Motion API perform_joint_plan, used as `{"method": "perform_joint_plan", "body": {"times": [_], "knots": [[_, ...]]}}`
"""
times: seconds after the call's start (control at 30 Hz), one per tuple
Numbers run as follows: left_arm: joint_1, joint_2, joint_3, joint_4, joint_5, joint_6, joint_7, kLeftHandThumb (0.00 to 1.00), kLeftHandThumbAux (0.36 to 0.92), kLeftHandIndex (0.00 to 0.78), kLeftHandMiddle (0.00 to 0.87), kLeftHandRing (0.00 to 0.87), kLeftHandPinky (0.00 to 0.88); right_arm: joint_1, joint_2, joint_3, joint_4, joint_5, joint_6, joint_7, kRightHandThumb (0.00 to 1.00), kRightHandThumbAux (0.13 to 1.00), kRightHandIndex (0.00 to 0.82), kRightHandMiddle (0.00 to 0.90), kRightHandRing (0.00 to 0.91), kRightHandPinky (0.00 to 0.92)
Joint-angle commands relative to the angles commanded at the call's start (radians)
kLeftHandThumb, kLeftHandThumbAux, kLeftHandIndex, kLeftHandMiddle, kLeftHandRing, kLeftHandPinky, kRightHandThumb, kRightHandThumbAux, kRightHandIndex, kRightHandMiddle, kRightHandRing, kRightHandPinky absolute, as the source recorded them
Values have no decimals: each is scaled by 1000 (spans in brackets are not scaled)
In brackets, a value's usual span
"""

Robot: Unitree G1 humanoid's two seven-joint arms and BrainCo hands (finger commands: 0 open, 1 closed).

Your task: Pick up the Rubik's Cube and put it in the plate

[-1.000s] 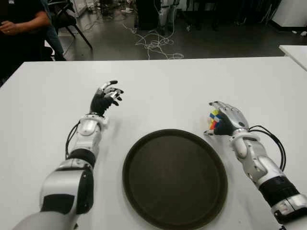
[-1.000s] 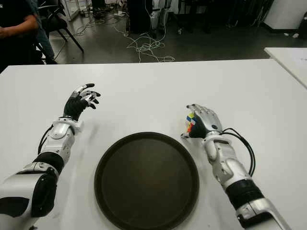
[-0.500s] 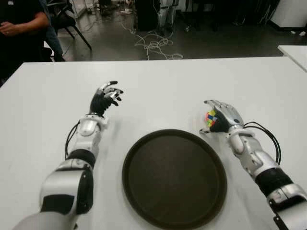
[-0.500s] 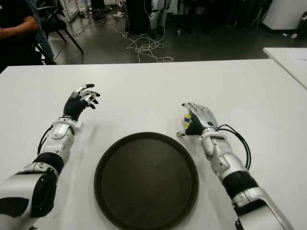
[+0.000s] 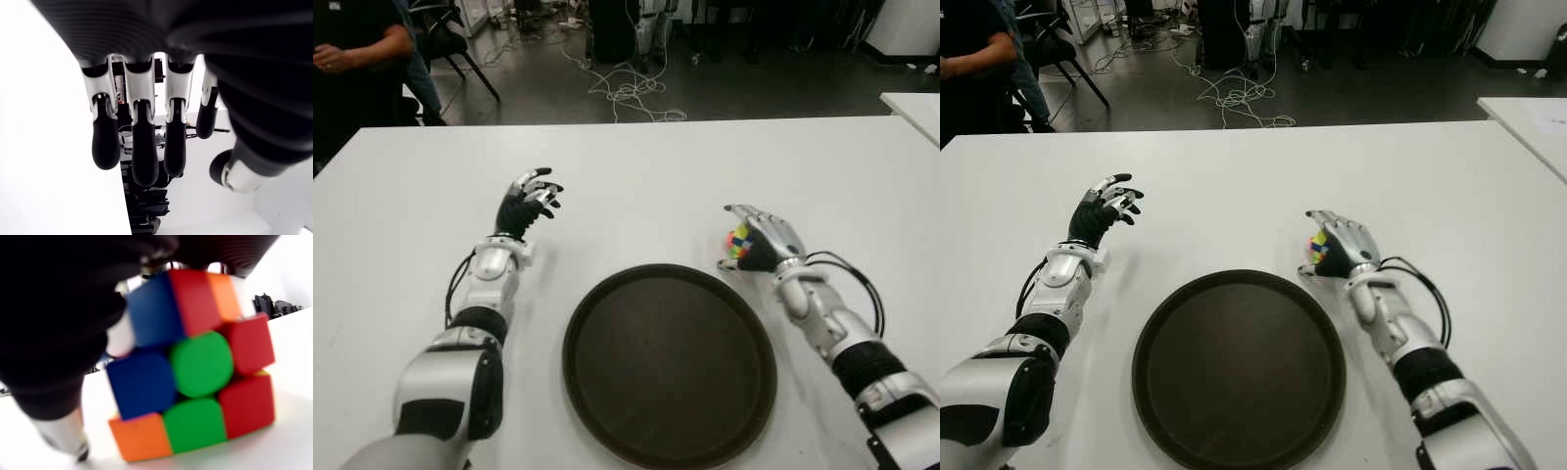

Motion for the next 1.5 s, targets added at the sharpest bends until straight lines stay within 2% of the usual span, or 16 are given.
{"method": "perform_joint_plan", "body": {"times": [0.03,0.1,0.17,0.3,0.37,0.43,0.5,0.53,0.63,0.8,1.03,1.5], "knots": [[0,0,0,-1,-1,0,-2,146,652,233,416,501,555,1,9,-10,-13,1,17,-22,661,746,343,342,285,238],[1,1,1,-3,-2,1,-3,143,650,233,414,498,552,2,22,-23,-29,4,43,-53,744,721,362,410,322,285],[1,2,2,-3,-3,2,-4,140,654,233,411,497,551,3,32,-28,-33,9,55,-73,797,704,386,441,358,340],[2,4,3,-3,-5,4,-6,142,653,230,414,501,559,7,41,-32,-37,20,61,-94,824,695,407,448,380,388],[2,4,4,-3,-6,4,-8,146,656,229,424,508,568,8,44,-34,-37,25,59,-100,829,694,393,470,432,468],[2,4,6,-3,-8,4,-9,148,658,229,429,512,572,9,46,-38,-38,30,57,-103,830,694,385,481,458,507],[3,5,7,-2,-10,3,-11,152,662,229,434,515,575,10,51,-45,-42,41,54,-101,833,694,377,526,559,612],[3,5,8,-2,-10,1,-12,153,662,229,435,516,575,10,53,-49,-44,46,54,-98,834,694,377,534,576,629],[5,6,8,-2,-10,-2,-14,150,661,234,442,514,573,12,57,-56,-49,53,55,-92,841,686,413,494,642,688],[6,6,9,-4,-12,-6,-15,146,670,239,450,519,581,15,63,-66,-55,65,45,-95,843,684,424,484,681,718],[7,6,12,-2,-12,-12,-14,144,652,231,430,504,562,16,64,-72,-60,73,39,-106,842,684,426,483,703,728],[10,4,14,-5,-14,-14,-13,149,660,244,428,498,553,16,61,-79,-64,70,33,-124,840,686,426,482,689,721]]}}
